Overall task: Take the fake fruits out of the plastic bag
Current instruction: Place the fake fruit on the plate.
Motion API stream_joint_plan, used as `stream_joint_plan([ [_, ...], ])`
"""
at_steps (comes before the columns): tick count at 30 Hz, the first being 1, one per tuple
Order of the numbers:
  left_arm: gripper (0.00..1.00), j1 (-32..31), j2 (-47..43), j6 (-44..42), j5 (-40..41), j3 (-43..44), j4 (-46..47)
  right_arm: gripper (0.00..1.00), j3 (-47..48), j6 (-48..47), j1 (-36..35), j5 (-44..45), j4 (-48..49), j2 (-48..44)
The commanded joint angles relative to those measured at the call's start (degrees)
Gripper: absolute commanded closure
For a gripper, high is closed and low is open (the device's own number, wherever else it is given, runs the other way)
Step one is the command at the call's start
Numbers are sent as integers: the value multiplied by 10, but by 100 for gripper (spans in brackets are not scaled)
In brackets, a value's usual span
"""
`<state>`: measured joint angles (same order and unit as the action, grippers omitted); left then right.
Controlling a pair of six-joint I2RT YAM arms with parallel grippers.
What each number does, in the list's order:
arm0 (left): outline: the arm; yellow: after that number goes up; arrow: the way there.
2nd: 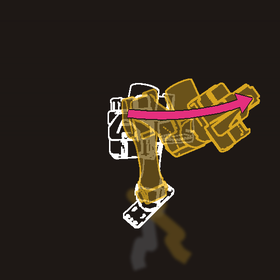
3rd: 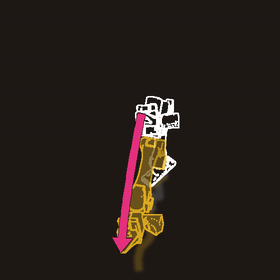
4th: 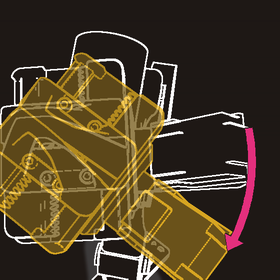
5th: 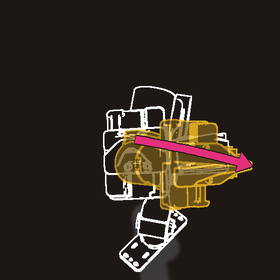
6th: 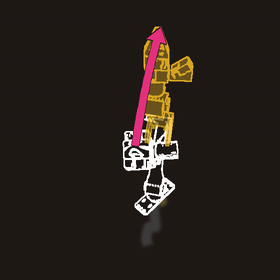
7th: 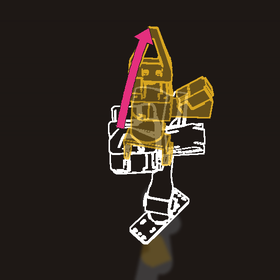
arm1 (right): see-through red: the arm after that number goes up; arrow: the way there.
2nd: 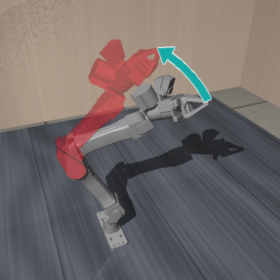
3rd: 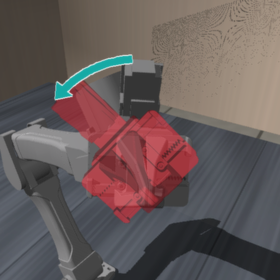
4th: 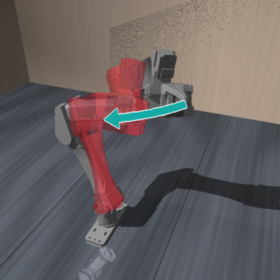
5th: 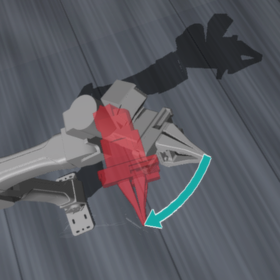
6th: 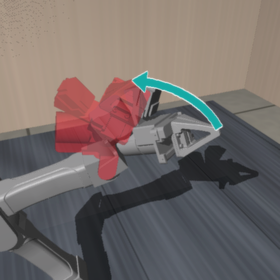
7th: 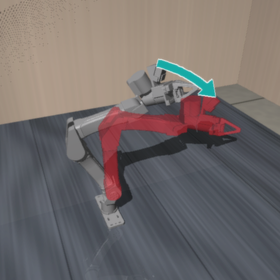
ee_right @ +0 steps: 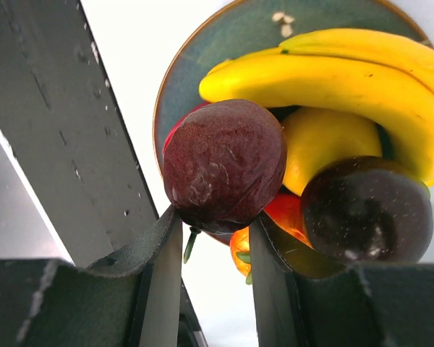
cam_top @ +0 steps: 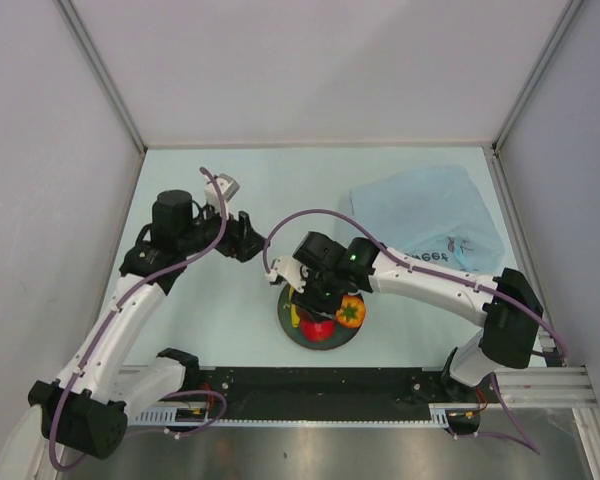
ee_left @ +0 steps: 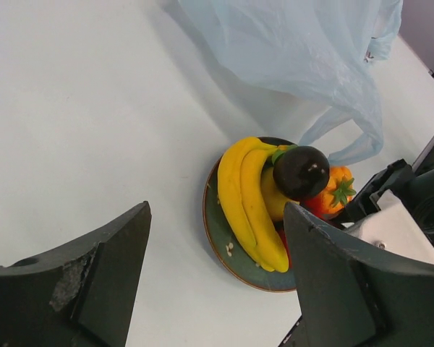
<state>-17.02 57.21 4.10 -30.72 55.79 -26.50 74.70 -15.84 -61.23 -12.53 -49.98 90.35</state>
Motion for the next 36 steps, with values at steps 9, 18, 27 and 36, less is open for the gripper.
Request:
stream_joint_plan([
  [9, 22, 23, -43, 14, -64, -38, 44, 62, 19, 43, -6, 65, 11, 3],
  [18, 22, 23, -39, 32, -94, -52, 65, 38, 16, 38, -18, 62, 4, -1],
  [27, 22, 23, -45, 37, -109, -63, 71, 35, 16, 30, -19, 61, -32, -20],
  [36, 23, 23, -29, 38, -112, -63, 74, 35, -21, 7, -19, 35, -89, -55],
])
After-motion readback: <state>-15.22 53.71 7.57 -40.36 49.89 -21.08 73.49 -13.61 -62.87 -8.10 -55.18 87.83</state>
